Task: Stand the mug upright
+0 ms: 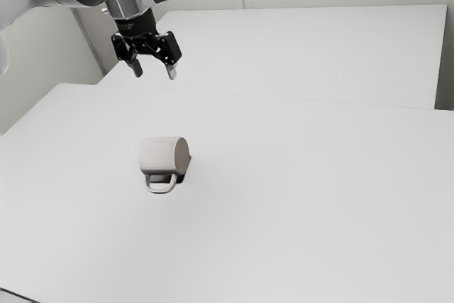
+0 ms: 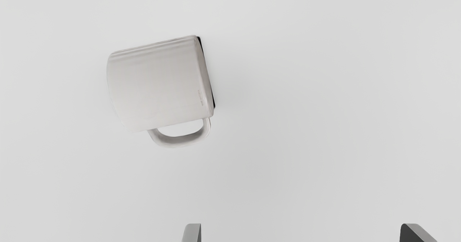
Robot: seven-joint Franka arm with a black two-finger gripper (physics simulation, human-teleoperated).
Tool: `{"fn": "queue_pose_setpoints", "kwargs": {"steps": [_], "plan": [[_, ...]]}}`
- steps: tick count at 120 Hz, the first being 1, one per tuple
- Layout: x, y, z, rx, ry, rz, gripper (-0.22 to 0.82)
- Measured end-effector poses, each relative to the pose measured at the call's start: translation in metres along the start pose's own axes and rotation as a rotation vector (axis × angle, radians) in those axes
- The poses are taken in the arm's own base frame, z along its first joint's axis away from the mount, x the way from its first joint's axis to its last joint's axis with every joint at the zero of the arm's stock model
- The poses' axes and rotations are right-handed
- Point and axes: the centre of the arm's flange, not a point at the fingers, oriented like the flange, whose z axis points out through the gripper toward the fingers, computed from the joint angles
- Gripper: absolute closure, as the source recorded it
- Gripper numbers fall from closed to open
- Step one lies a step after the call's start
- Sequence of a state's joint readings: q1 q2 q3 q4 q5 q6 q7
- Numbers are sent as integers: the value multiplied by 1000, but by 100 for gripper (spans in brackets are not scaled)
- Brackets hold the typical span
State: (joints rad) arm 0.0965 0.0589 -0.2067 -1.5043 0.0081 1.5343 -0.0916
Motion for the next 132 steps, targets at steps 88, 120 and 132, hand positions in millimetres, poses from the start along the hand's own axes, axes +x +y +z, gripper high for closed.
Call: {"fn": "queue_pose_setpoints", "kwargs": {"steps": [88, 120, 132], "plan": [[17, -92, 26, -30, -44, -141, 0], [22, -156, 61, -116, -93, -195, 0], [25, -177, 80, -149, -116, -203, 0]]}}
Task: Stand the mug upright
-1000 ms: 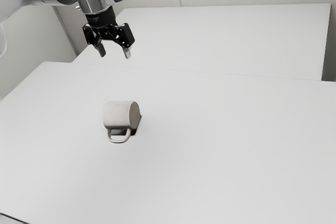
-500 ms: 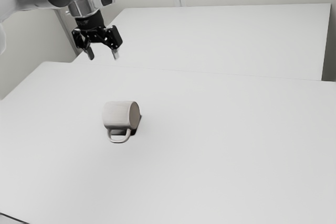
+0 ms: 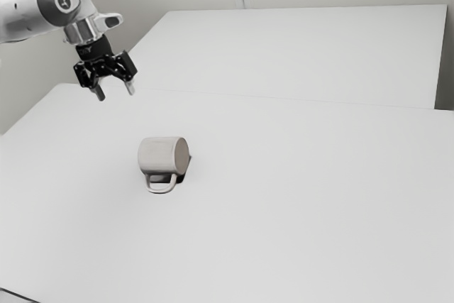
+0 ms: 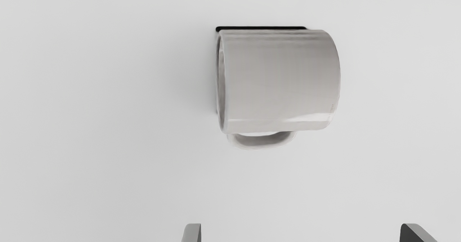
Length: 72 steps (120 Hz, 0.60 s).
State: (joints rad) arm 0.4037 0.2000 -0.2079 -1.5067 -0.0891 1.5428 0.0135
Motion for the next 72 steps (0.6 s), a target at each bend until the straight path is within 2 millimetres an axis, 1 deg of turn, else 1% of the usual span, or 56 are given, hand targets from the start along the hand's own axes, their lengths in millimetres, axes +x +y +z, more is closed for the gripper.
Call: {"fn": "queue_pose_setpoints", "kwargs": {"steps": [12, 57, 72], "plan": [[7, -9, 17, -20, -20, 13, 0], [16, -52, 89, -128, -47, 26, 0], [21, -56, 107, -172, -30, 40, 0]]}}
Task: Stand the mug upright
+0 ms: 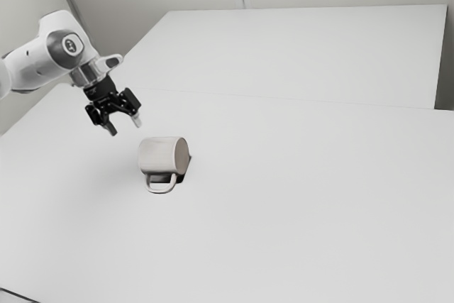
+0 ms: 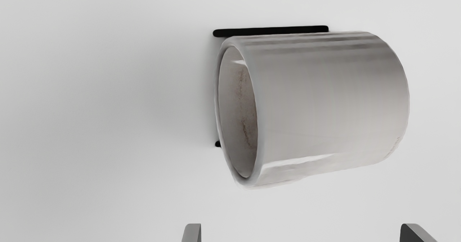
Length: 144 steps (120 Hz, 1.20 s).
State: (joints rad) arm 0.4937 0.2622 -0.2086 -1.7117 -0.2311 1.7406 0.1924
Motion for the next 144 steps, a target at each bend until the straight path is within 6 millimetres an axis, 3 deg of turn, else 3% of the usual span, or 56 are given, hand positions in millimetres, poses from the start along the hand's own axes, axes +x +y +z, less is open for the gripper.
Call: {"fn": "queue_pose_setpoints", "kwargs": {"steps": [58, 144], "plan": [[18, -17, 54, -135, 57, 47, 0], [16, -34, 103, -462, 174, 57, 0]]}}
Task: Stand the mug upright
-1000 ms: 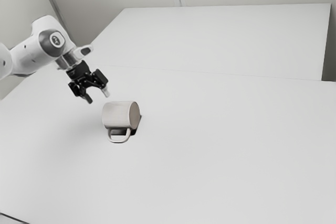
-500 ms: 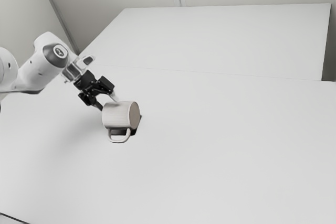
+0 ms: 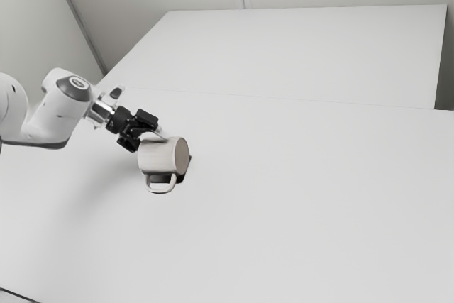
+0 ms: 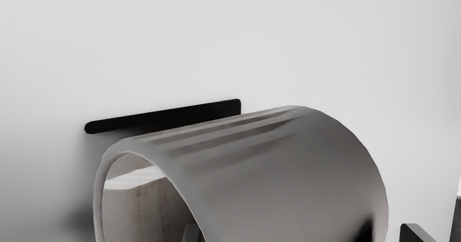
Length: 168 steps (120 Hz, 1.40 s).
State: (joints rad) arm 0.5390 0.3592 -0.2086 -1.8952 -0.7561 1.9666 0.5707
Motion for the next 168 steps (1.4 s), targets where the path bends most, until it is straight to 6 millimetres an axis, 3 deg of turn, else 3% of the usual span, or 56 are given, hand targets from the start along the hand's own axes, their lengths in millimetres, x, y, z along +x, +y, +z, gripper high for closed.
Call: {"fn": "queue_pose_setpoints", "kwargs": {"steps": [16, 48, 75, 96, 126, 152, 168], "plan": [[1, 2, 0, -67, 37, 17, 10], [2, 11, -4, -125, 73, 80, 56], [0, 31, -10, -119, 86, 149, 73], [-15, 69, -26, -89, 99, 227, 76], [-28, 151, -33, 121, 4, 412, 77], [-50, 211, -5, 363, -127, 519, 78], [-81, 230, 27, 460, -165, 535, 78]]}}
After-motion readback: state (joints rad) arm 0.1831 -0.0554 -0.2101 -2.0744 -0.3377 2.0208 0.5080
